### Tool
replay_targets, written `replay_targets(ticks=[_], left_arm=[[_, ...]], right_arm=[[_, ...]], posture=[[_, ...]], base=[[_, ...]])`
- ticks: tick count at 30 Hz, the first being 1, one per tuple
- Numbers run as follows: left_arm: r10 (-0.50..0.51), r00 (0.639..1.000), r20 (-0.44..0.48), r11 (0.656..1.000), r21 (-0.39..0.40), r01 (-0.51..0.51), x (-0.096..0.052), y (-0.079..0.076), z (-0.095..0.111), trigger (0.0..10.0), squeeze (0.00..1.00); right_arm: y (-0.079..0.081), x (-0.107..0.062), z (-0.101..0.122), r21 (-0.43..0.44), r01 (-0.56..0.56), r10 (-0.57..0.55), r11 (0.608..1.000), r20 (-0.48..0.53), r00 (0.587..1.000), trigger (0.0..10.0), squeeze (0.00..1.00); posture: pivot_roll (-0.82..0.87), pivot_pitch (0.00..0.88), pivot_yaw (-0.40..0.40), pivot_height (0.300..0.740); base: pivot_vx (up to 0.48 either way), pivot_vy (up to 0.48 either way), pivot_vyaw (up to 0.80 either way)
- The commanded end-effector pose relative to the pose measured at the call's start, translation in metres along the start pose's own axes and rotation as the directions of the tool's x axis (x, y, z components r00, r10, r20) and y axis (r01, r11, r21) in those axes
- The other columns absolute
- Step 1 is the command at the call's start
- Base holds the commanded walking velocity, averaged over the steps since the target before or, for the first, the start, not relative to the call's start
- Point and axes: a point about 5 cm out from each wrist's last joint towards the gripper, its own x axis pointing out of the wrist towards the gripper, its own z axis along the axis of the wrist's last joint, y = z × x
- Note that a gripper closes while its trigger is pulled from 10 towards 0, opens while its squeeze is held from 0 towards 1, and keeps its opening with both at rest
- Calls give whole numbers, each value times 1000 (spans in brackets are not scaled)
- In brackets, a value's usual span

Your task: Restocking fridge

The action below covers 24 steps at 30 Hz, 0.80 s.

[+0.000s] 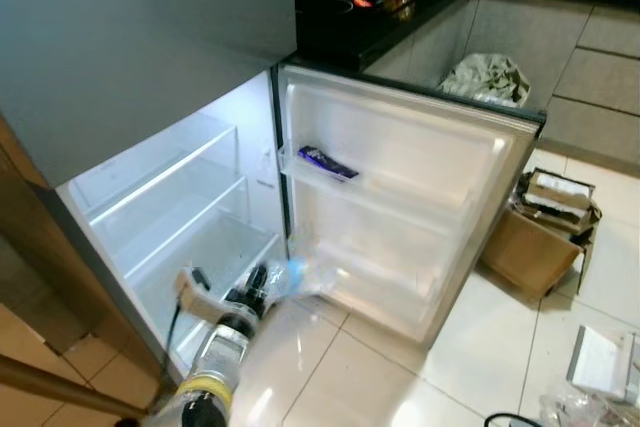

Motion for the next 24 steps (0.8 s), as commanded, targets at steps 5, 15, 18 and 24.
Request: replay_targets(ticks=[5,15,18,24], left_arm=[[154,987,-49,984,97,-149,-23,33,-4,10000,0],[396,892,-218,904,260,-338,-72,79,-40,10000,0],[444,859,-253,883,284,-373,-84,87,-49,10000,0],[499,817,-289,856,310,-413,-99,96,-58,10000,0]], right_arm=[[0,0,2,26,-11,10,1000,22,1000,10000,0],[4,0,6,19,-83,82,996,64,995,10000,0],[5,0,6,14,-101,100,995,69,993,10000,0],[5,-1,6,3,-106,105,994,66,992,10000,0]], posture=[[-131,0,5,740],[-128,0,8,740],[-127,0,10,740],[-126,0,10,740]], base=[[0,0,0],[0,-189,0],[0,-472,0],[0,-260,0]])
